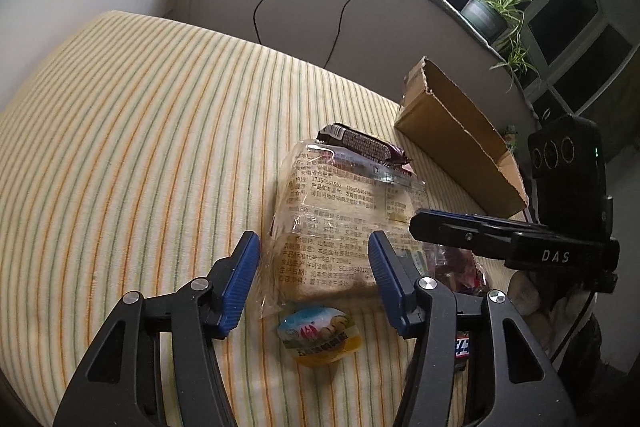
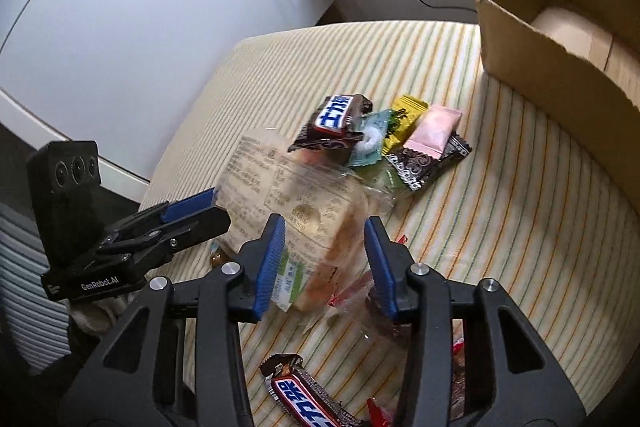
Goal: Organize snacks
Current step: 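Move the left gripper to the clear-wrapped bread loaf and grasp it, then lift the bread loaf with the left gripper and release it into the cardboard box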
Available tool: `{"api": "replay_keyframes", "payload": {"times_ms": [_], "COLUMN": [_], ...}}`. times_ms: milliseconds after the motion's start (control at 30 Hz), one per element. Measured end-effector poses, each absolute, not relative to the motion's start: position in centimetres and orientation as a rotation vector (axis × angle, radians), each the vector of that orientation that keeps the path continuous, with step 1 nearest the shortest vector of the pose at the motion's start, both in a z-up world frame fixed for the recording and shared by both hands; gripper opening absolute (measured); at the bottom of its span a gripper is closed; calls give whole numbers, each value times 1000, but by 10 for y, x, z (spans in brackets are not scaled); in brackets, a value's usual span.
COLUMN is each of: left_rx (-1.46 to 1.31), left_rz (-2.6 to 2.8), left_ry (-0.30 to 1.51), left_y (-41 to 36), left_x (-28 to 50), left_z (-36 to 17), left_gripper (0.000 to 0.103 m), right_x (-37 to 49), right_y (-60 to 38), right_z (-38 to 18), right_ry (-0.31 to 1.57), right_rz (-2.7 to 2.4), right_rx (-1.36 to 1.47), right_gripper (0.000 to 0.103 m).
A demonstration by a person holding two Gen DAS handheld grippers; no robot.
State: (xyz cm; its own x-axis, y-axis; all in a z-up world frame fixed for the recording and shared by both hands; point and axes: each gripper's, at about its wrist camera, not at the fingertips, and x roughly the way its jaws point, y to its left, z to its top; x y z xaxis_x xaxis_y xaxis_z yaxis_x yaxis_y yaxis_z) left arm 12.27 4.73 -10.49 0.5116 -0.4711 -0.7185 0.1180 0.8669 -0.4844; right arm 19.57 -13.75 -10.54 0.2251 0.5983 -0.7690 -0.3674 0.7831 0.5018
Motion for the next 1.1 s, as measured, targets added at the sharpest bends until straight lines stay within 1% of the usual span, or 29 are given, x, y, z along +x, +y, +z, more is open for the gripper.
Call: {"api": "replay_keyframes", "payload": {"times_ms": [167, 300, 500, 800, 1100], "left_rx": [-370, -362, -336, -298, -254], "left_rz": [-377, -388, -378, -389, -442], "left_ry": [977, 974, 945, 878, 841], "left_y": [40, 38, 34, 23, -11], "left_x": [125, 120, 112, 106, 118], "left_z": [-103, -99, -89, -63, -42], "left_gripper": [53, 48, 48, 48, 48], "right_x": [201, 204, 195, 182, 171], "right_y": [-138, -133, -128, -133, -167], "right_z": [-108, -107, -103, -71, -37], "right_ry": [1189, 1188, 1169, 1085, 994], "right_rz": [694, 691, 690, 680, 635], "right_rx": [250, 250, 245, 224, 214], "right_gripper": [44, 44, 44, 44, 44]}}
